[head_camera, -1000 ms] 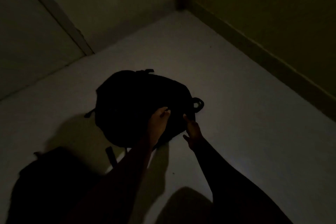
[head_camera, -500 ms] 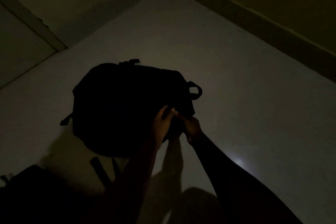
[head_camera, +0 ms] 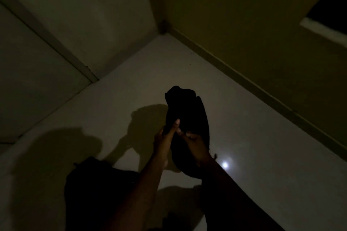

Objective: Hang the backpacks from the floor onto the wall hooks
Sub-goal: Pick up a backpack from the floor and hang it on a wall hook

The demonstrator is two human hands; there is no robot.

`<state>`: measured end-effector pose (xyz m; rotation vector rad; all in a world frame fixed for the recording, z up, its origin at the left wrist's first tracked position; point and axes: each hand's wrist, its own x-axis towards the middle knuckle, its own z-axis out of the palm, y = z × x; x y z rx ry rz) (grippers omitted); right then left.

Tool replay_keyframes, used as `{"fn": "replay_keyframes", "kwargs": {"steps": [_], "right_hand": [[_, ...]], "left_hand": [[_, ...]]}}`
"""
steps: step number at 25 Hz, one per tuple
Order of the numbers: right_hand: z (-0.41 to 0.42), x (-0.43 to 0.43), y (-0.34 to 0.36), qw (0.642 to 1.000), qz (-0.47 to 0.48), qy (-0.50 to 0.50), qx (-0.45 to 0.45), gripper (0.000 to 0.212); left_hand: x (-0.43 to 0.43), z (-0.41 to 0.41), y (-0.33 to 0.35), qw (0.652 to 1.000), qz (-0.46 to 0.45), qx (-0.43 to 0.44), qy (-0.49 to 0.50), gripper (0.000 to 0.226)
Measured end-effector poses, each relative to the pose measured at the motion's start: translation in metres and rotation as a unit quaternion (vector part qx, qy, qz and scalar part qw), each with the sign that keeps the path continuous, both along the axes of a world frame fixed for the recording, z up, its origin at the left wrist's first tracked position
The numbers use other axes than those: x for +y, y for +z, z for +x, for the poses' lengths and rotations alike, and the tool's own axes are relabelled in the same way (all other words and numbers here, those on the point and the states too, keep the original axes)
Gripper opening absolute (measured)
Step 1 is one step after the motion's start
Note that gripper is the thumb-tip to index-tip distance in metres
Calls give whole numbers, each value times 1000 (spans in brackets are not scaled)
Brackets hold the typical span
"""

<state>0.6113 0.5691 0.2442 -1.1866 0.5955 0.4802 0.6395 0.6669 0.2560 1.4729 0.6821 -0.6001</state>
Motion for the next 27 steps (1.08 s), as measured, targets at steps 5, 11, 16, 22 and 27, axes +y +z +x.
{"fn": "replay_keyframes", "kwargs": {"steps": [5, 11, 16, 22, 27], "right_hand": [[-64, -28, 102, 997, 77, 17, 25, 30], [-123, -27, 166, 999, -11, -27, -26, 23], [-113, -18, 209, 988, -122, -12, -95, 33], [-79, 32, 212, 987, -137, 29, -82, 61], [-74, 58, 191, 988, -135, 32, -66, 27]], "left_hand": [[1, -73, 99, 998, -65, -5, 3, 39], [10, -123, 151, 995, -36, -94, 12, 8], [36, -144, 160, 977, 82, -188, -49, 17], [98, -140, 174, 925, 185, -276, -185, 28], [125, -138, 187, 894, 288, -241, -243, 33]]}}
